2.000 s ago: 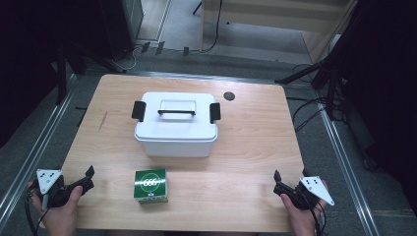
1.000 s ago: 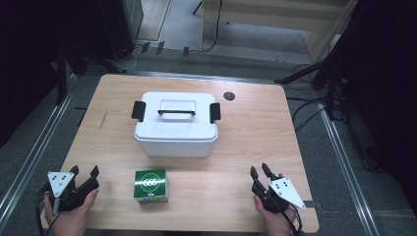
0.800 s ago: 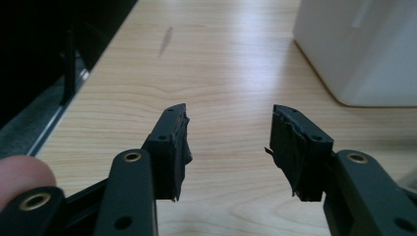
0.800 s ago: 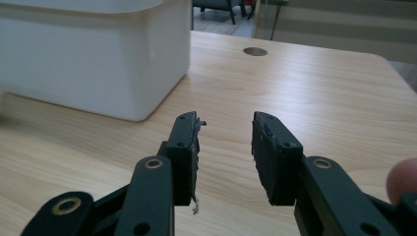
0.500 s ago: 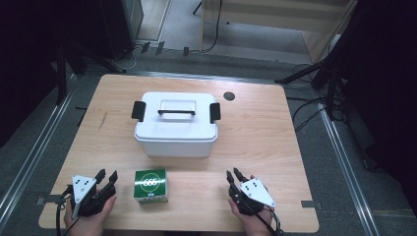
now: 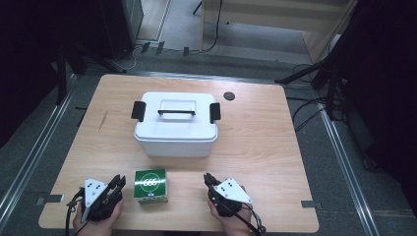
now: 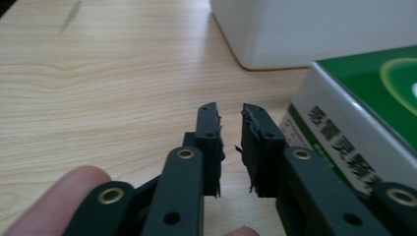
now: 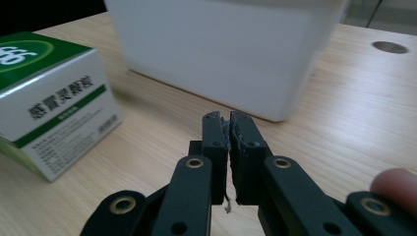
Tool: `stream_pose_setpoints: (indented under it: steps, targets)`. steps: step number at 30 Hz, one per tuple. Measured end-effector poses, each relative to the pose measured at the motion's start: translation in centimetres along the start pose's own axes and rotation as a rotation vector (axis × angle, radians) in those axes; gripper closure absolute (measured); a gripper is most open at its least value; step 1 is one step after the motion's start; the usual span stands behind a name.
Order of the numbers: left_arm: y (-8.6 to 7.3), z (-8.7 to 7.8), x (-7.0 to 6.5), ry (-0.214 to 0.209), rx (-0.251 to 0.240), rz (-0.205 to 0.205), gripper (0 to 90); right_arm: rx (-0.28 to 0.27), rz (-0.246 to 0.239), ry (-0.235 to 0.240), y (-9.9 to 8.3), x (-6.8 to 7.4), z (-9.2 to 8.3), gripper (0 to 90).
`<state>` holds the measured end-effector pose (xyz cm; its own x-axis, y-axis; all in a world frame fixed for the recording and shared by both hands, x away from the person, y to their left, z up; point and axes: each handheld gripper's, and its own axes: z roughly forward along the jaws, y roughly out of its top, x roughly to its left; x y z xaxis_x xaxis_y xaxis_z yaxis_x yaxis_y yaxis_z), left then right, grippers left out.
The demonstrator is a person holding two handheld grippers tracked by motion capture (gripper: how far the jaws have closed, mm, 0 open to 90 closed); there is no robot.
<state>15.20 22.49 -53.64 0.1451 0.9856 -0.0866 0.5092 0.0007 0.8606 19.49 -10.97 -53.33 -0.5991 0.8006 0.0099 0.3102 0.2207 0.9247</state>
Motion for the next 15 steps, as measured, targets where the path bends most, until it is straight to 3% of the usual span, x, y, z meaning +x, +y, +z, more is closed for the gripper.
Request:
stream_pose_setpoints:
  steps: [4, 9, 11, 15]
  targets:
    - [-0.1, -0.1, -0.4, -0.025, 0.009, 0.017, 89.3, 0.002, -0.004, 0.042, 0.3, 1.5, 0.8, 88.5]
    - [-0.2, -0.3, -1.0, -0.056, 0.017, 0.023, 90.0, 0.010, -0.001, 0.092, 0.5, 3.0, 1.7, 90.0]
    - [-0.3, -0.3, -1.3, -0.070, 0.026, 0.034, 90.0, 0.026, 0.022, 0.141, 0.6, 4.0, 2.5, 90.0]
    - [-0.5, -0.2, -1.9, -0.081, 0.035, 0.034, 90.0, 0.049, 0.041, 0.175, 0.7, 5.3, 3.7, 90.0]
